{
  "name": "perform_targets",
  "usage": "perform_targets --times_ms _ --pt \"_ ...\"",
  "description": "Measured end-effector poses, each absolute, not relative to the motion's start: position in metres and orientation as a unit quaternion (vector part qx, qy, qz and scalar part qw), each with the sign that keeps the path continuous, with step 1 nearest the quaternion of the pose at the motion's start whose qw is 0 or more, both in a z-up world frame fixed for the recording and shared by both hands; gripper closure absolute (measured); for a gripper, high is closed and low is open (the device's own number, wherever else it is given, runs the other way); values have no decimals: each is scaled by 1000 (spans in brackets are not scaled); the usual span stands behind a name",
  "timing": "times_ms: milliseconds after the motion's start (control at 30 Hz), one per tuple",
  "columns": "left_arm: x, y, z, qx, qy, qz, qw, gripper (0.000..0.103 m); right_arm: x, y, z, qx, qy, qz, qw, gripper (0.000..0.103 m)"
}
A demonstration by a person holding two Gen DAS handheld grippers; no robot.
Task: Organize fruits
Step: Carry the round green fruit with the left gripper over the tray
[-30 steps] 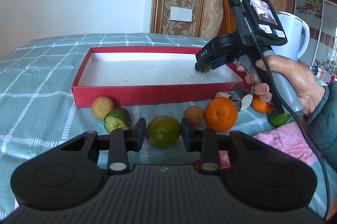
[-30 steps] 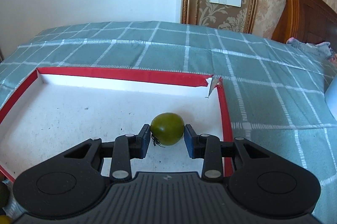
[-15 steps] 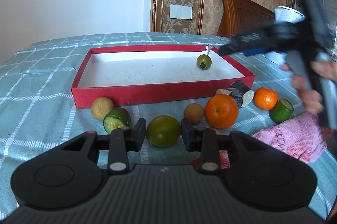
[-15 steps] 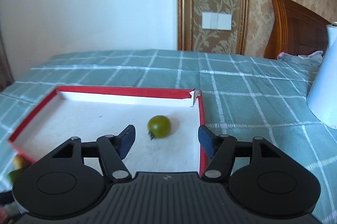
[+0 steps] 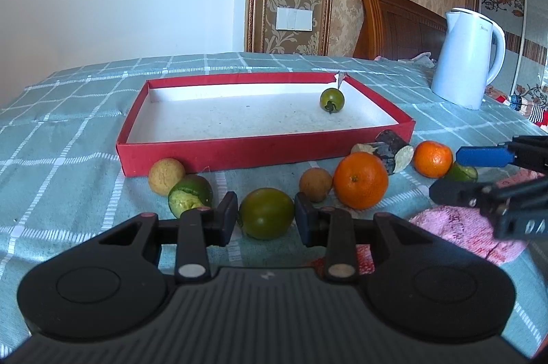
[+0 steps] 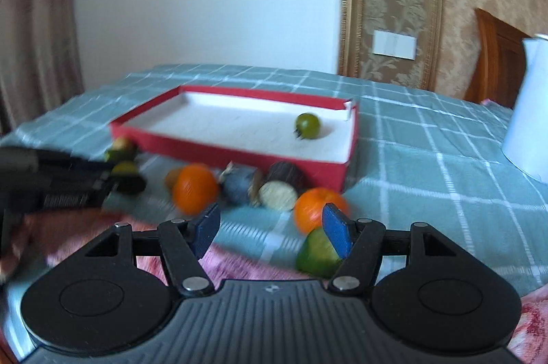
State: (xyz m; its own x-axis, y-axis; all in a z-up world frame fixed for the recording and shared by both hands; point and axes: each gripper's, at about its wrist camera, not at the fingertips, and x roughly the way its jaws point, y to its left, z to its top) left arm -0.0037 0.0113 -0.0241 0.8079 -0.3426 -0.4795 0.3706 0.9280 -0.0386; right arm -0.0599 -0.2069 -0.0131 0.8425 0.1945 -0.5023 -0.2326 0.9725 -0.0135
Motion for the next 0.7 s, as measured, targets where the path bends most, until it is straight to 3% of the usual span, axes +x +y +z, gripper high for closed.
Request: perform_targets --times_ms 300,700 --pt "-5 8 -24 37 246 -183 951 70 -68 -193 -17 -75 231 127 962 37" --pt "-7 4 -24 57 241 -172 953 70 -42 -191 -29 -47 294 162 941 37"
